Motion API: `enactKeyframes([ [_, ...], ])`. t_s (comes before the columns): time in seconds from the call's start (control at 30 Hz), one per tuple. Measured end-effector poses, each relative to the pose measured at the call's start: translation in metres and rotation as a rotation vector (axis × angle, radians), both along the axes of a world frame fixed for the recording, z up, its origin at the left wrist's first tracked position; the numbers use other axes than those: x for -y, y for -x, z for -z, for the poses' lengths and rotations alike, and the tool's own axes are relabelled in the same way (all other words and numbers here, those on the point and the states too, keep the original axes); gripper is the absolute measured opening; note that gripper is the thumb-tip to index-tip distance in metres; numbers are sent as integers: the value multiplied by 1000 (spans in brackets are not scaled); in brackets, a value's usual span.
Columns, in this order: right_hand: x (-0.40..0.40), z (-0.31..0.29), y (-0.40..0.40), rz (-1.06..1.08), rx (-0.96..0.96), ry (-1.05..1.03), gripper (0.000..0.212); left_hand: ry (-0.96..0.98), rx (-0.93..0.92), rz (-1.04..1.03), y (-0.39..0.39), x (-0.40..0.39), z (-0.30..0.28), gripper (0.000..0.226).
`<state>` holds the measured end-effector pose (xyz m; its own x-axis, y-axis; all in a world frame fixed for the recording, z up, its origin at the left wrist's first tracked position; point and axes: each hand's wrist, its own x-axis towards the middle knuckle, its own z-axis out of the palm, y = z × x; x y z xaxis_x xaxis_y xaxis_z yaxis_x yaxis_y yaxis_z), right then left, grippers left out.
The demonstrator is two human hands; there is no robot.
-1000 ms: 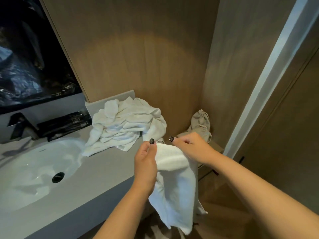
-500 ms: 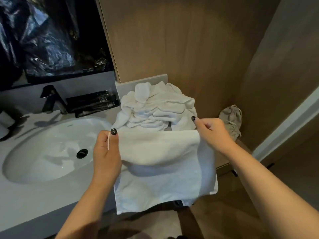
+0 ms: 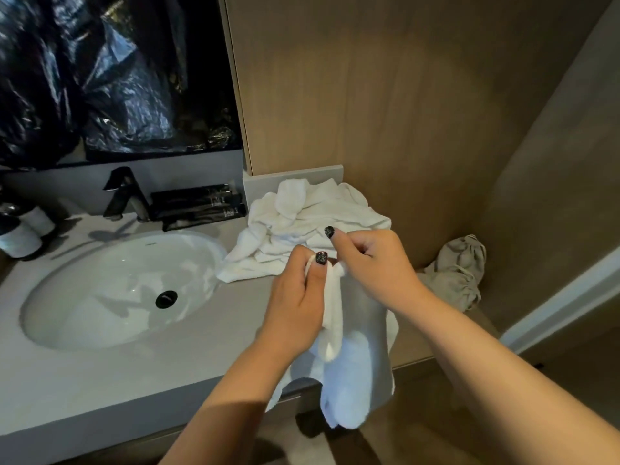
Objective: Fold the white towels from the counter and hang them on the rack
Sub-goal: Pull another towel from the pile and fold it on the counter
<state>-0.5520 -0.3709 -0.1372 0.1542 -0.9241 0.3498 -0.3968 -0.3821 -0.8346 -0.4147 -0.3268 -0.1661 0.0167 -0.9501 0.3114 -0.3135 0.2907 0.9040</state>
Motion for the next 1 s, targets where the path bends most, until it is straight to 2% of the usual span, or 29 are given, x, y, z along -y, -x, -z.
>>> enactKeyframes([
  [0.07, -1, -6, 12, -6, -18, 7, 57, -21, 47, 27, 13, 2, -7, 25],
  [0.17, -1, -8, 34, -27, -54, -34, 57, 18, 77, -8, 22, 7, -15, 26],
  [0.3, -1, 4, 62, -130, -25, -241, 57, 87, -3, -85, 19, 22, -24, 27],
  [0.4, 3, 5, 91, -18, 48, -301, 52, 66, -61, -172, 6, 27, -31, 30],
  [0.6, 16, 1, 129, 68, -79, -214, 54, 30, -8, -287, -27, 36, -23, 36],
  [0.83, 13, -20, 86, -54, -18, -16, 55, 138, 293, -292, -12, 28, -35, 25],
  [1.0, 4, -21, 46, -61, 63, 40, 58, 142, 34, -180, 34, 21, -33, 30],
])
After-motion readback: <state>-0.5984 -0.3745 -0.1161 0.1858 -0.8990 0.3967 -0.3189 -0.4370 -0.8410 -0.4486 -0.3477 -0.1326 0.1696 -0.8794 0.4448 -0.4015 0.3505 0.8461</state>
